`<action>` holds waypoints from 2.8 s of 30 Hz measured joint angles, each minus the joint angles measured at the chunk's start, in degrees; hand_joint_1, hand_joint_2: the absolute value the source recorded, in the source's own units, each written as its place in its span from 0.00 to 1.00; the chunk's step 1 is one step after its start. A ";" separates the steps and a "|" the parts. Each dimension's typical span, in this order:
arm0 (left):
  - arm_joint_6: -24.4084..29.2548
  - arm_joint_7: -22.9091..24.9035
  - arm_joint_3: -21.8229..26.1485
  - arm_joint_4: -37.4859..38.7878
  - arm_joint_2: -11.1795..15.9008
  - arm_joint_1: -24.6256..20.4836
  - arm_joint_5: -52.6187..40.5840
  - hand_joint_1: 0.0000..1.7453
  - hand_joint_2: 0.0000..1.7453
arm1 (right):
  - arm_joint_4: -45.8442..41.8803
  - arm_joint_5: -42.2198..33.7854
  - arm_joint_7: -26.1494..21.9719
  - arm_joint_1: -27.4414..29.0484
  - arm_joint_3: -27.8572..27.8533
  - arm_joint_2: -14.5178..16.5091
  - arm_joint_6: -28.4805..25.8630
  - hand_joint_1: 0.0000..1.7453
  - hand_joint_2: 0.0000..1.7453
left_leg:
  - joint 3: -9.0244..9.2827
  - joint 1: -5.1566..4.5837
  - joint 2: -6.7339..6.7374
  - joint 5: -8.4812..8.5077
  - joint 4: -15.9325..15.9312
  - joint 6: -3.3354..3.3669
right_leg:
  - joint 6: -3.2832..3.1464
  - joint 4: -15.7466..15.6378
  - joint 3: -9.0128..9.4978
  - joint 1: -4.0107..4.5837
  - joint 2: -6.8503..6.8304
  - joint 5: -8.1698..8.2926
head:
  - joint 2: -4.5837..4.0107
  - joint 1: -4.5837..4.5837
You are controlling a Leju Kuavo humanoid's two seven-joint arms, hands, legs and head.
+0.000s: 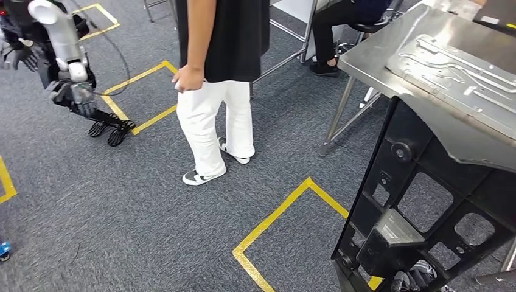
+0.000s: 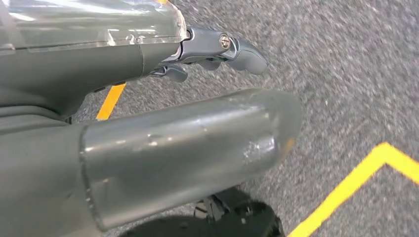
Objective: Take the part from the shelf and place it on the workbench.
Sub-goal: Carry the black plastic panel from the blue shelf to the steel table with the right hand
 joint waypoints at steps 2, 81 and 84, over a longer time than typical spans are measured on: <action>-0.26 0.02 0.25 -0.53 -0.27 -0.04 -0.19 0.00 0.00 | -0.21 -0.09 0.02 0.12 0.07 -0.05 -0.04 1.00 1.00 | -0.12 0.11 -1.48 -1.20 1.19 -0.51 | -0.70 -0.63 0.22 -0.40 1.31 0.40 | -0.01 -0.03; 2.18 1.73 13.34 0.63 -1.67 -2.62 -9.88 0.00 0.00 | -0.86 1.68 3.80 -1.68 4.37 -4.06 -10.70 1.00 1.00 | -1.59 0.14 -7.18 1.76 -0.26 2.33 | 1.82 11.12 1.34 -1.24 3.73 -5.47 | 0.01 0.00; 2.18 1.80 13.67 0.81 -1.68 -2.63 -10.13 0.00 0.00 | -0.66 1.34 4.19 -1.75 4.91 -4.32 -10.91 1.00 1.00 | 1.73 0.37 -7.35 -0.27 -1.04 2.07 | 2.32 14.20 -4.73 -1.52 3.59 -9.84 | 0.01 0.01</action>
